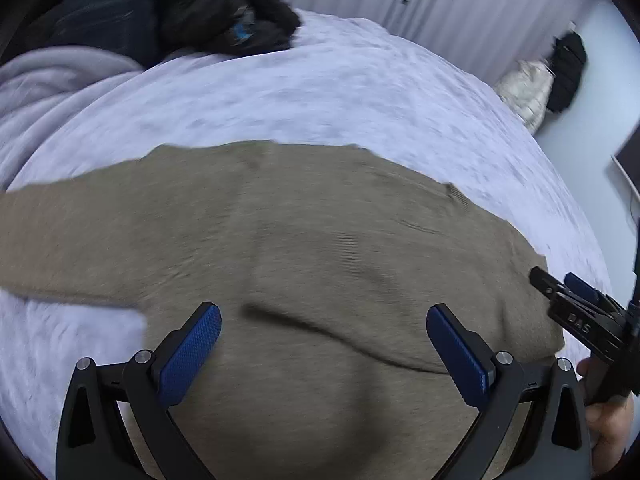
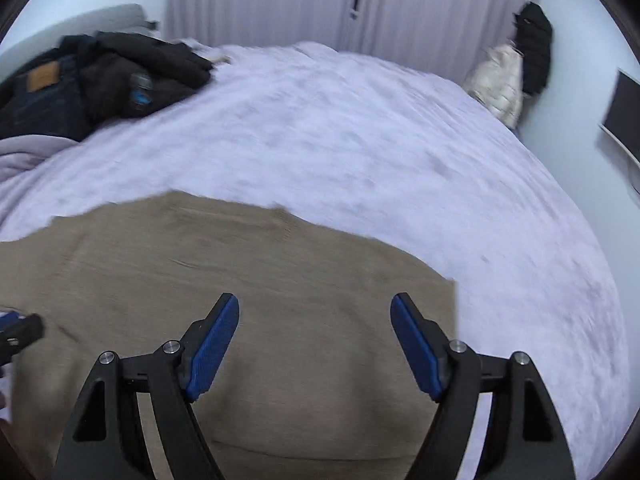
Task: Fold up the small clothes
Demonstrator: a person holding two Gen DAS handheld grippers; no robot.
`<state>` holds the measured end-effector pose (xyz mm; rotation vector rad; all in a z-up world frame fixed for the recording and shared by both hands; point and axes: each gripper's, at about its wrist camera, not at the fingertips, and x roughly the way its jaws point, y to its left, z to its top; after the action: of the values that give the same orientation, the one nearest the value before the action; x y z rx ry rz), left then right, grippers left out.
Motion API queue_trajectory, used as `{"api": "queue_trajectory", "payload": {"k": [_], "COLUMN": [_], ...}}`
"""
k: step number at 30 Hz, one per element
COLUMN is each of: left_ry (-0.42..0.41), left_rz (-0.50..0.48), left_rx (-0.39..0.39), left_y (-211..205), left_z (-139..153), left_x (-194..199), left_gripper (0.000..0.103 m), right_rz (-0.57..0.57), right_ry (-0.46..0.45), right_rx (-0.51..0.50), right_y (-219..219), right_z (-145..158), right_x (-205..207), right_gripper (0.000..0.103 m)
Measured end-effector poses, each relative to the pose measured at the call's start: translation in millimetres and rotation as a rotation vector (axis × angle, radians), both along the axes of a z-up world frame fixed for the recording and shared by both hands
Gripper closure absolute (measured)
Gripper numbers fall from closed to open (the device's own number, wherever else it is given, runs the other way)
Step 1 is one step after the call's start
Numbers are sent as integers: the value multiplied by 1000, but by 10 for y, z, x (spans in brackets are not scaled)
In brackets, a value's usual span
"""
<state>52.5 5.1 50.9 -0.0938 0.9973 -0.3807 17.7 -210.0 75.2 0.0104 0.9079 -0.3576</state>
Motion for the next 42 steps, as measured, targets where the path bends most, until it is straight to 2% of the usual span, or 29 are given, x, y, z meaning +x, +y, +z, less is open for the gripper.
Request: {"api": "queue_trajectory", "payload": {"k": [2,4,6,7,9,13,14,15,18,20,22,23,25,26,28,29,30,31,32,34,36,39,41,42], "left_ry": [-5,7,61,73,49,1,24,55,24,8,10,1,-34,-29,25,57,62,44,18,-45,-49,30,90,108], "left_rz": [-102,-142,-111,-98,-96,-30,-2,24,130,113,53,21,-48,-77,-70,-48,-45,-40,-17,31,90,274,449,539], "left_rx": [7,78,196,216,181,230,220,175,163,128,105,106,165,199,216,238,224,203,227,256,225,159,97,67], "left_y": [-389,-698,-774,-719,-508,-64,51,170,288,176,-31,-142,-462,-586,-612,-543,-476,-369,-276,-21,355,1154,1843,2184], "left_z": [-28,-163,-421,-503,-520,-514,-552,-534,-356,-218,-172,-162,-221,-284,-458,-531,-538,-466,-393,-241,-154,-189,-275,-319], "left_x": [44,156,306,327,310,281,300,328,307,286,259,219,141,140,192,225,239,221,199,154,176,320,398,404], "left_gripper": [0,0,0,0,0,0,0,0,0,0,0,0,0,0,0,0,0,0,0,0,0,0,0,0], "right_rz": [-80,-101,-73,-52,8,84,84,82,109,108,-15,-81,-160,-155,-48,29,93,150,189,162,87,-6,23,75], "right_ry": [34,61,88,85,82,88,90,92,82,58,43,61,108,104,94,111,120,110,104,94,71,111,118,119], "right_rx": [71,157,138,87,4,-78,-76,-57,27,26,-37,-42,-1,21,-18,-30,-37,-10,31,57,38,70,63,55], "right_y": [-350,-510,-446,-349,-170,21,38,43,102,180,129,64,-26,-6,201,312,395,427,424,342,260,181,353,468], "right_z": [-205,-392,-525,-546,-554,-592,-583,-577,-524,-487,-453,-481,-585,-610,-601,-607,-598,-565,-537,-490,-462,-570,-596,-592], "right_x": [-96,-180,-226,-246,-302,-300,-289,-274,-201,-146,-97,-58,-34,-61,-101,-117,-153,-203,-251,-319,-333,-229,-163,-136], "right_gripper": [22,22,22,22,22,22,22,22,22,22,22,22,22,22,22,23,22,22,22,22,22,20,19,19]}}
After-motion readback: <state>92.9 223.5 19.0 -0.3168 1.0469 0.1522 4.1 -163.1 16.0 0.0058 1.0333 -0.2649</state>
